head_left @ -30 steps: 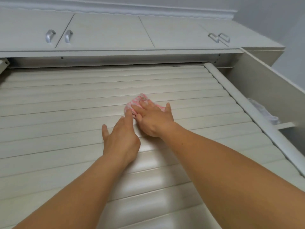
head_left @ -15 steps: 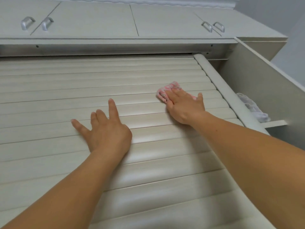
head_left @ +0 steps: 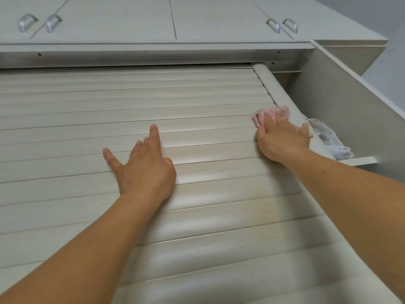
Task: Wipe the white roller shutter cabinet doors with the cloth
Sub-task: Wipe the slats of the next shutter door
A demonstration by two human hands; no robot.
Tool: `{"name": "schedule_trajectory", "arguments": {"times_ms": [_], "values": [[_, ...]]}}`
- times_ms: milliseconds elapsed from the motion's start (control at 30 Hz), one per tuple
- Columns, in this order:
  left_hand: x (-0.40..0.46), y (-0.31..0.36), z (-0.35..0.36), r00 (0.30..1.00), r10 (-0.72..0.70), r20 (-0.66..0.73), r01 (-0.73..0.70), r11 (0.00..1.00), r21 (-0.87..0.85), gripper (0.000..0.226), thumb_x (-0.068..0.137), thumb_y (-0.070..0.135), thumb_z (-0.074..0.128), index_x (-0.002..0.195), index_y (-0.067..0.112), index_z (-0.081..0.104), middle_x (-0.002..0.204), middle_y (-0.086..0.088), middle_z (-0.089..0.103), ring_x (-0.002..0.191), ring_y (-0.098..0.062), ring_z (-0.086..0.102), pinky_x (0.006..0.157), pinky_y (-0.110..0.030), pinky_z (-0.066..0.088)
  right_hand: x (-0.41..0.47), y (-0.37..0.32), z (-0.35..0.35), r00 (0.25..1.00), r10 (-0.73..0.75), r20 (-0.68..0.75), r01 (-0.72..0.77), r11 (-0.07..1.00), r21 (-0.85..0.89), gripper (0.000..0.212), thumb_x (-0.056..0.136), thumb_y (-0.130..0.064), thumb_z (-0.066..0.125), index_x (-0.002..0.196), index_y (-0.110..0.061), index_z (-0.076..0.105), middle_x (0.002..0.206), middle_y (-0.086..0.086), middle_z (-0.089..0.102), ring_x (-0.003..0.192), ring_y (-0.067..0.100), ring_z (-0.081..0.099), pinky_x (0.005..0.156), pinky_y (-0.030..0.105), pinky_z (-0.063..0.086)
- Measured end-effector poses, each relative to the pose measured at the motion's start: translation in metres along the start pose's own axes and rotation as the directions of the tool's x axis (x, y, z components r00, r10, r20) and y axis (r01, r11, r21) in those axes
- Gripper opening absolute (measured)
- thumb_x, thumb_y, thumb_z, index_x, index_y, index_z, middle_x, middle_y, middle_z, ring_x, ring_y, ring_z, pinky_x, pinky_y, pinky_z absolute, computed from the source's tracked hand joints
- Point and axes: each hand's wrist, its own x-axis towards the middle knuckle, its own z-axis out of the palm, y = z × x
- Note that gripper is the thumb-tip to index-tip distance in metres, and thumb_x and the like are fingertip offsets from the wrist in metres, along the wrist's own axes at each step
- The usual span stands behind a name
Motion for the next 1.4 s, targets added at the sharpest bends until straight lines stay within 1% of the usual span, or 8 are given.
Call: {"name": "schedule_trajectory", "arguments": {"times_ms": [200,533,700,800,1000,1167,1267,1400], "values": [[0.001,-0.014,-0.007,0.998,-0.001,0.059,0.012,0.983,-0.183,0.070,0.089,0.013,0.029,0.148,0.027,-0.005,0.145,0.000,0.040,0.136,-0.016,0.031,0.111,-0.053,-0.015,-0.037,-0.052,-0.001,1.000,0.003,0.015,-0.004,0.998,0.055,0.055,0.098,-0.041,0.012,0.151,-0.026,0.010,0.158,0.008,0.011,0.144,0.030,0.008,0.113,0.055,0.001],[-0.027,-0.029,-0.006,1.000,0.016,-0.012,-0.019,0.952,-0.306,0.064,0.093,0.020,0.032,0.149,0.028,0.000,0.138,0.003,0.049,0.130,-0.013,0.040,0.111,-0.049,-0.015,-0.105,-0.157,0.001,0.919,-0.393,0.021,0.378,0.897,0.231,0.048,0.098,-0.040,0.021,0.146,-0.040,0.020,0.159,0.001,0.009,0.146,0.027,-0.003,0.108,0.062,-0.006],[-0.035,-0.039,-0.002,1.000,0.000,-0.030,-0.009,0.953,-0.302,0.072,0.088,0.009,0.034,0.149,0.027,0.000,0.143,0.005,0.042,0.130,-0.012,0.039,0.110,-0.048,-0.018,-0.105,-0.138,-0.001,0.863,-0.505,0.032,0.489,0.848,0.206,0.048,0.099,-0.039,0.018,0.146,-0.045,0.016,0.159,-0.008,0.007,0.146,0.015,-0.002,0.109,0.062,-0.010],[-0.037,-0.039,0.000,1.000,-0.002,-0.026,-0.005,0.958,-0.288,0.072,0.087,0.009,0.032,0.148,0.028,0.000,0.147,0.005,0.036,0.133,-0.011,0.035,0.110,-0.049,-0.019,-0.097,-0.101,-0.001,0.896,-0.442,0.039,0.433,0.890,0.139,0.048,0.099,-0.039,0.017,0.147,-0.045,0.014,0.159,-0.011,0.007,0.146,0.012,0.002,0.112,0.059,-0.007],[-0.040,-0.032,-0.002,1.000,-0.007,-0.003,0.006,0.959,-0.282,0.071,0.087,0.009,0.032,0.148,0.026,0.000,0.147,0.002,0.036,0.137,-0.013,0.030,0.108,-0.051,-0.019,-0.076,-0.012,-0.006,0.990,-0.123,0.070,0.120,0.992,0.041,0.051,0.099,-0.039,0.014,0.149,-0.038,0.012,0.159,-0.010,0.005,0.145,0.012,0.009,0.112,0.060,0.002],[-0.047,-0.034,-0.003,1.000,0.006,0.009,-0.003,0.961,-0.276,0.072,0.088,0.009,0.033,0.149,0.027,-0.002,0.148,0.000,0.035,0.137,-0.012,0.029,0.109,-0.050,-0.019,-0.080,-0.022,-0.005,0.982,0.116,0.146,-0.123,0.992,0.036,0.054,0.097,-0.039,0.011,0.151,-0.031,0.005,0.159,0.005,0.005,0.145,0.029,0.011,0.113,0.058,0.001],[-0.051,-0.037,-0.003,1.000,0.020,0.014,-0.015,0.957,-0.291,0.073,0.087,0.008,0.033,0.149,0.027,-0.002,0.148,0.000,0.035,0.138,-0.010,0.027,0.110,-0.046,-0.019,-0.099,-0.059,-0.003,0.990,0.072,0.118,-0.084,0.991,0.102,0.054,0.097,-0.039,0.013,0.150,-0.032,0.008,0.159,0.005,0.005,0.145,0.028,0.007,0.111,0.060,0.003],[-0.051,-0.039,-0.006,0.999,0.031,0.009,-0.026,0.936,-0.350,0.073,0.088,0.006,0.034,0.149,0.027,0.000,0.145,0.004,0.039,0.134,-0.009,0.033,0.112,-0.043,-0.017,-0.131,-0.104,0.000,0.983,-0.163,0.085,0.148,0.977,0.151,0.053,0.097,-0.039,0.018,0.150,-0.035,0.013,0.159,-0.002,0.006,0.146,0.023,0.002,0.110,0.063,0.000]]}}
